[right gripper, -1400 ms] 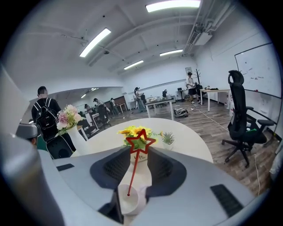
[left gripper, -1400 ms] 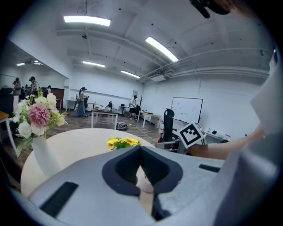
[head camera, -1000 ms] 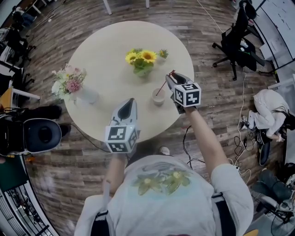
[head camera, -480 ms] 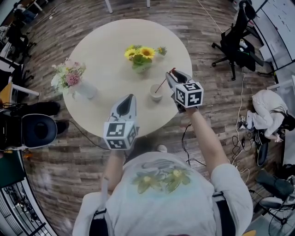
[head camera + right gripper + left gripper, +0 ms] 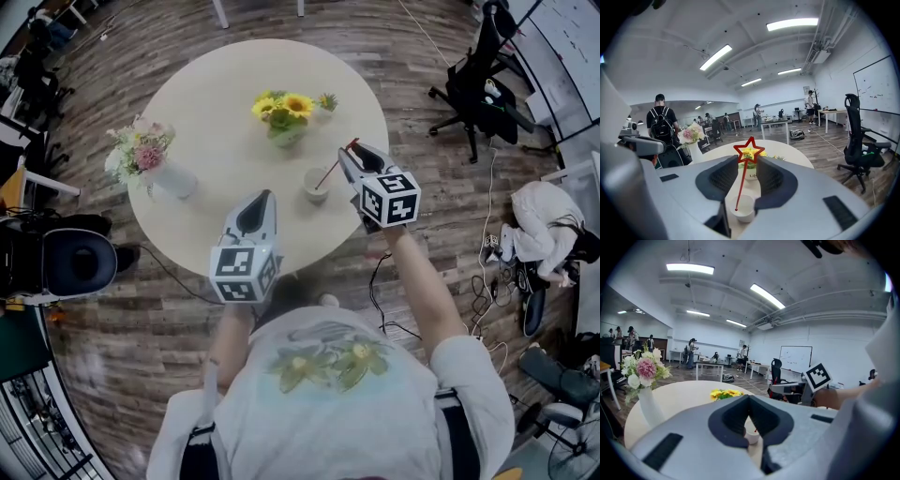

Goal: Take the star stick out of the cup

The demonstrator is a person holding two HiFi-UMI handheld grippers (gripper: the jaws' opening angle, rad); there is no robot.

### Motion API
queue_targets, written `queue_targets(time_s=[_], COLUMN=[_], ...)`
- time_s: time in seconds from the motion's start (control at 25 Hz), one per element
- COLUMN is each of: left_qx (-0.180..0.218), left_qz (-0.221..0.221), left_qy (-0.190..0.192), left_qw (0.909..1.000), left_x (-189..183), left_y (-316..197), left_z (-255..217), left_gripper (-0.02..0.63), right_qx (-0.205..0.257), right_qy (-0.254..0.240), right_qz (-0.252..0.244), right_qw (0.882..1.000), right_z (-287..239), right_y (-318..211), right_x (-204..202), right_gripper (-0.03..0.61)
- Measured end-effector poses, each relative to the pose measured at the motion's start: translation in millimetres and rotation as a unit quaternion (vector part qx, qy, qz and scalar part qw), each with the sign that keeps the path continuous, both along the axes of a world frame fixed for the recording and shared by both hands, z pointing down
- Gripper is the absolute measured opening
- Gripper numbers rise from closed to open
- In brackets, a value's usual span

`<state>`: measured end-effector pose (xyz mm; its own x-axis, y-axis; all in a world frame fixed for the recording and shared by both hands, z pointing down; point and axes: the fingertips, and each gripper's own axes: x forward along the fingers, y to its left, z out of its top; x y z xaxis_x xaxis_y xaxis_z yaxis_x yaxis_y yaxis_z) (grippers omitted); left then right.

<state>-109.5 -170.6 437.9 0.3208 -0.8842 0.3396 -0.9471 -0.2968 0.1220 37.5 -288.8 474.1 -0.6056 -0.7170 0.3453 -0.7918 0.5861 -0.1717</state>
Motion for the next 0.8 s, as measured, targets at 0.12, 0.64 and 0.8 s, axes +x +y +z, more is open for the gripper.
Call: queue_targets(time_s=[0.12,0.64,0.8], left_qx=[0.002,0.009,0.012], left_qz=[0.002,0.009,0.011], left_qy=[-0.001,0.001,0.002], left_qw=[1.0000,0.9999,0.9999], left_x=[2.1,13.3,18.2], left_y=[1.7,13.7,17.1], left_z=[-1.6,-5.3,-7.2], left_gripper=[0.002,0.002,0.002], right_qx=[0.006,0.045,0.048], right_qy=[-0.008,-0.029,-0.034], right_qz=[0.001,0.008,0.016], right_qw=[1.000,0.999,0.998], right_z=[-8.0,-45.9,-51.3], right_y=[5.7,44.1,58.0], right_x=[2.6,11.0,18.2], right_gripper=[0.132,0.132,0.132])
